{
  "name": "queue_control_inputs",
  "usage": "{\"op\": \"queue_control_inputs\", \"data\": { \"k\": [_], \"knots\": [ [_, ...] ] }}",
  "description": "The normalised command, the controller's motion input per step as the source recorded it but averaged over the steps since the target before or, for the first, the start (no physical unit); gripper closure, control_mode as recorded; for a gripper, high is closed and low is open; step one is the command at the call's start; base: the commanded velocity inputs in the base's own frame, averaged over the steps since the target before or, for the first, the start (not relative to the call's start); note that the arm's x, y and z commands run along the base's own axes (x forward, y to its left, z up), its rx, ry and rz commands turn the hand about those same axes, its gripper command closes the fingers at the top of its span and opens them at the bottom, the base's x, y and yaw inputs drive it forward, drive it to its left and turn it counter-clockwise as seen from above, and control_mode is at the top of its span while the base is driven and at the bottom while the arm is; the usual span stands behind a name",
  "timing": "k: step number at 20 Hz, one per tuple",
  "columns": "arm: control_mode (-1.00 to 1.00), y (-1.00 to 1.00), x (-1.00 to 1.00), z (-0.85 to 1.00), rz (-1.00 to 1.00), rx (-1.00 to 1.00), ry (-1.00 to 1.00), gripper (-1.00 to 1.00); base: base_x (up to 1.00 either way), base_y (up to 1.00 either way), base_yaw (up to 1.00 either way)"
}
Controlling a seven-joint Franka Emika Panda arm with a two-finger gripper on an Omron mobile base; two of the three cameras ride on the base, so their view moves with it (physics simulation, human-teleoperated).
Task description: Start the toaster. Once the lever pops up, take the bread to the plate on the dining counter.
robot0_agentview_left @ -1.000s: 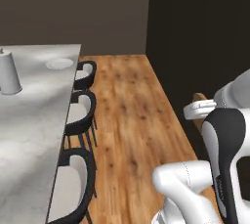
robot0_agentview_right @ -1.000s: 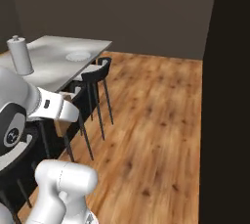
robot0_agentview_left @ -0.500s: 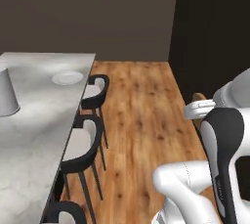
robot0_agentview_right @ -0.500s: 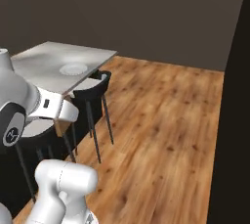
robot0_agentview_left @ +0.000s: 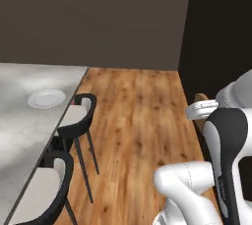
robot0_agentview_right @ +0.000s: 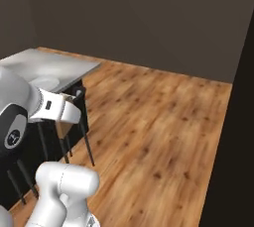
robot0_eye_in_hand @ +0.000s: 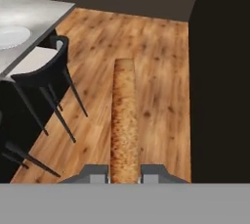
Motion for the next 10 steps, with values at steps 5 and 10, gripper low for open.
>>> {"op": "queue_control_inputs", "data": {
  "k": [5, 10],
  "knots": [
    [1.00, 0.00, 0.00, 0.00, 0.00, 0.00, 0.00, 1.00, 1.00, -0.59, 0.23],
    [1.00, 0.00, 0.00, 0.00, 0.00, 0.00, 0.00, 1.00, 0.99, -0.27, 0.45]
  ]
}}
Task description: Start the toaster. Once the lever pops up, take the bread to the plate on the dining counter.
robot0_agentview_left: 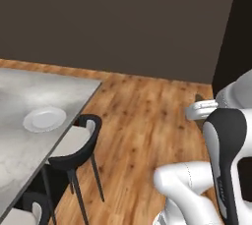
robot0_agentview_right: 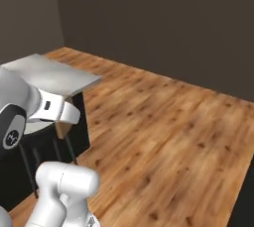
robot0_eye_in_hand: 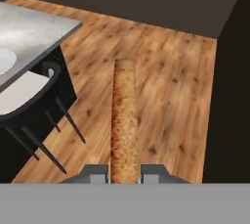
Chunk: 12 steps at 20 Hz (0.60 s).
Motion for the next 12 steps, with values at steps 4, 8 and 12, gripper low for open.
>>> {"op": "queue_control_inputs", "data": {
  "k": [4, 8, 12],
  "knots": [
    [1.00, 0.00, 0.00, 0.00, 0.00, 0.00, 0.00, 1.00, 0.87, -0.21, 0.58],
    [1.00, 0.00, 0.00, 0.00, 0.00, 0.00, 0.00, 1.00, 0.55, -0.08, 0.66],
    [1.00, 0.00, 0.00, 0.00, 0.00, 0.00, 0.00, 1.00, 0.40, -0.03, 0.64]
  ]
}}
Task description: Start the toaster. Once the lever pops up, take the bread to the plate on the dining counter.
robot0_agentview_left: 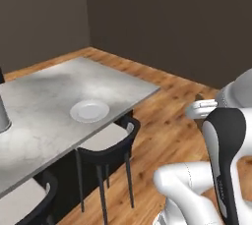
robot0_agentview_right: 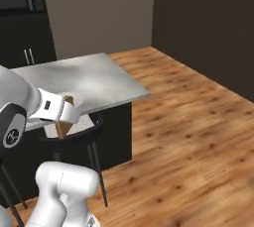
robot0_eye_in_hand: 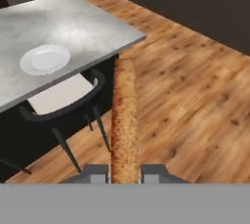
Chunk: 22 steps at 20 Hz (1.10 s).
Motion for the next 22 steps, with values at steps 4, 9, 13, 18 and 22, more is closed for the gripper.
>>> {"op": "queue_control_inputs", "data": {
  "k": [4, 9, 13, 18, 22],
  "knots": [
    [1.00, 0.00, 0.00, 0.00, 0.00, 0.00, 0.00, 1.00, 0.15, 0.00, 0.68],
    [1.00, 0.00, 0.00, 0.00, 0.00, 0.00, 0.00, 1.00, 0.00, 0.00, 0.61],
    [1.00, 0.00, 0.00, 0.00, 0.00, 0.00, 0.00, 1.00, 0.00, 0.00, 0.59],
    [1.00, 0.00, 0.00, 0.00, 0.00, 0.00, 0.00, 1.00, 0.00, 0.00, 0.52],
    [1.00, 0.00, 0.00, 0.00, 0.00, 0.00, 0.00, 1.00, 0.08, -0.03, 0.35]
  ]
}}
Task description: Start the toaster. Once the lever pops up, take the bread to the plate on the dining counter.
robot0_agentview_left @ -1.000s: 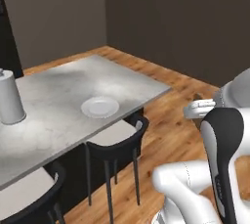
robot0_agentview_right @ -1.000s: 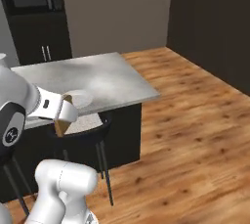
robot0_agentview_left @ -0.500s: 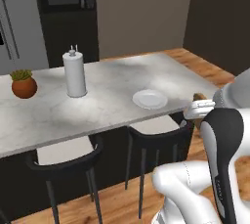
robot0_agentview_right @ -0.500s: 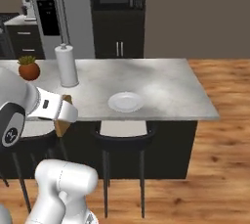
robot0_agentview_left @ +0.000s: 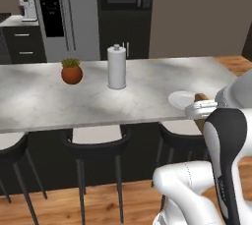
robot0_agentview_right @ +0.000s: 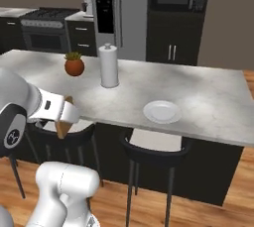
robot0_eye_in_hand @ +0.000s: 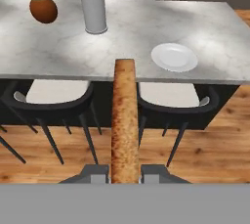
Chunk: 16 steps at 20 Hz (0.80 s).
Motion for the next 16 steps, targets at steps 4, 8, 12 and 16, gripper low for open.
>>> {"op": "queue_control_inputs", "data": {
  "k": [4, 8, 12, 16],
  "knots": [
    [1.00, 0.00, 0.00, 0.00, 0.00, 0.00, 0.00, 1.00, 0.17, -0.19, 0.15],
    [1.00, 0.00, 0.00, 0.00, 0.00, 0.00, 0.00, 1.00, 0.30, -0.45, -0.01],
    [1.00, 0.00, 0.00, 0.00, 0.00, 0.00, 0.00, 1.00, 0.26, -0.74, -0.07],
    [1.00, 0.00, 0.00, 0.00, 0.00, 0.00, 0.00, 1.00, 0.21, -0.84, -0.07]
  ]
}}
